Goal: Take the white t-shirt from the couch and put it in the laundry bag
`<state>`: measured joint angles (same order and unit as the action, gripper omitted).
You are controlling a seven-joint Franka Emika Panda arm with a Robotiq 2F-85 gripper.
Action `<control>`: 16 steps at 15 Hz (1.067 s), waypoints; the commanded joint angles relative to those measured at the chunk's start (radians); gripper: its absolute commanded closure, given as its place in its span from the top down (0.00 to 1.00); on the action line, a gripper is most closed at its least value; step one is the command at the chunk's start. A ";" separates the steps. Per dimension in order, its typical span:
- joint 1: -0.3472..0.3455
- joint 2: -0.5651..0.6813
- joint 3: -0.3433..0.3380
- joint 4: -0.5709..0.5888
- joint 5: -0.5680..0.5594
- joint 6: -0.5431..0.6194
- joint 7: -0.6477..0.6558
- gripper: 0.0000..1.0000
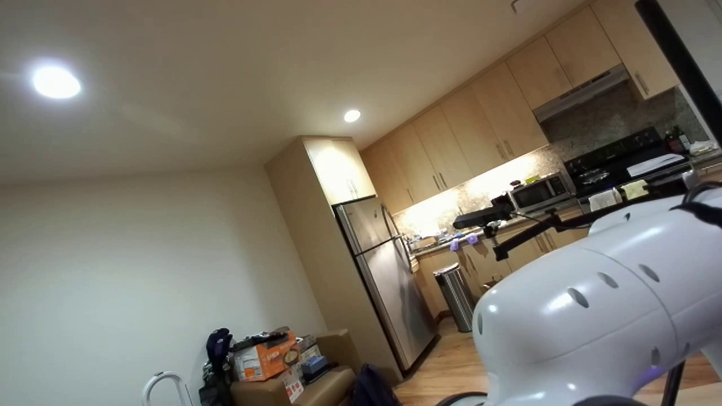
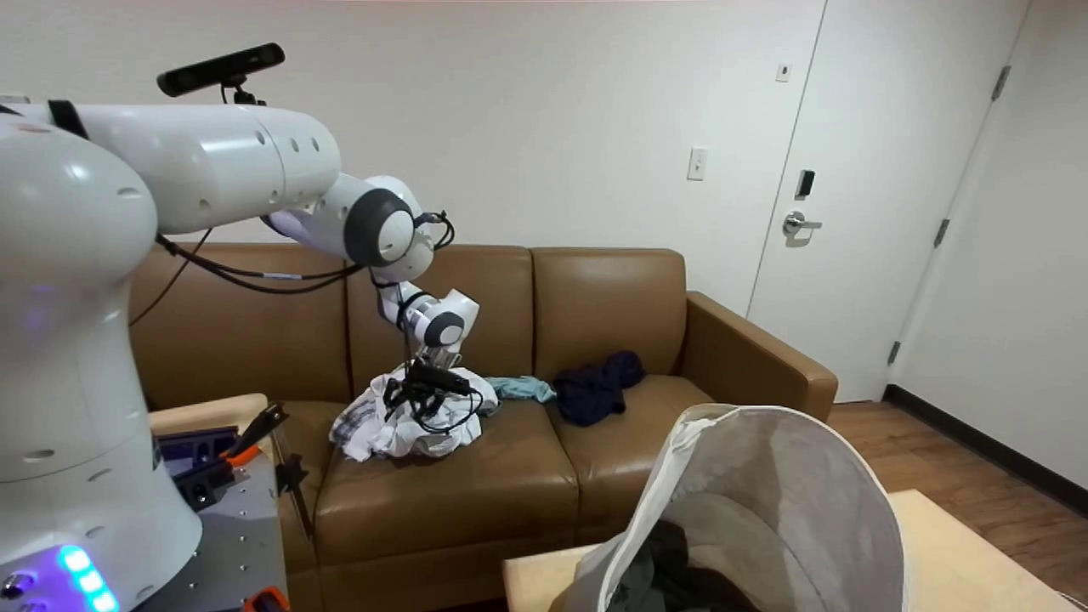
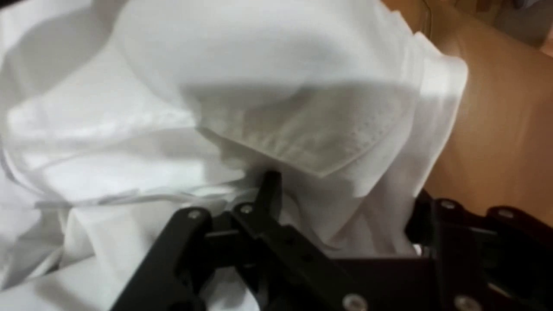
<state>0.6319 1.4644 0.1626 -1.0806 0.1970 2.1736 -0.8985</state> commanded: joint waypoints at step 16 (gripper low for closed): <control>-0.136 -0.239 -0.092 -0.136 0.138 0.040 0.205 0.08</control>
<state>0.5075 1.3800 0.1198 -1.0754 0.3323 2.1247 -0.7521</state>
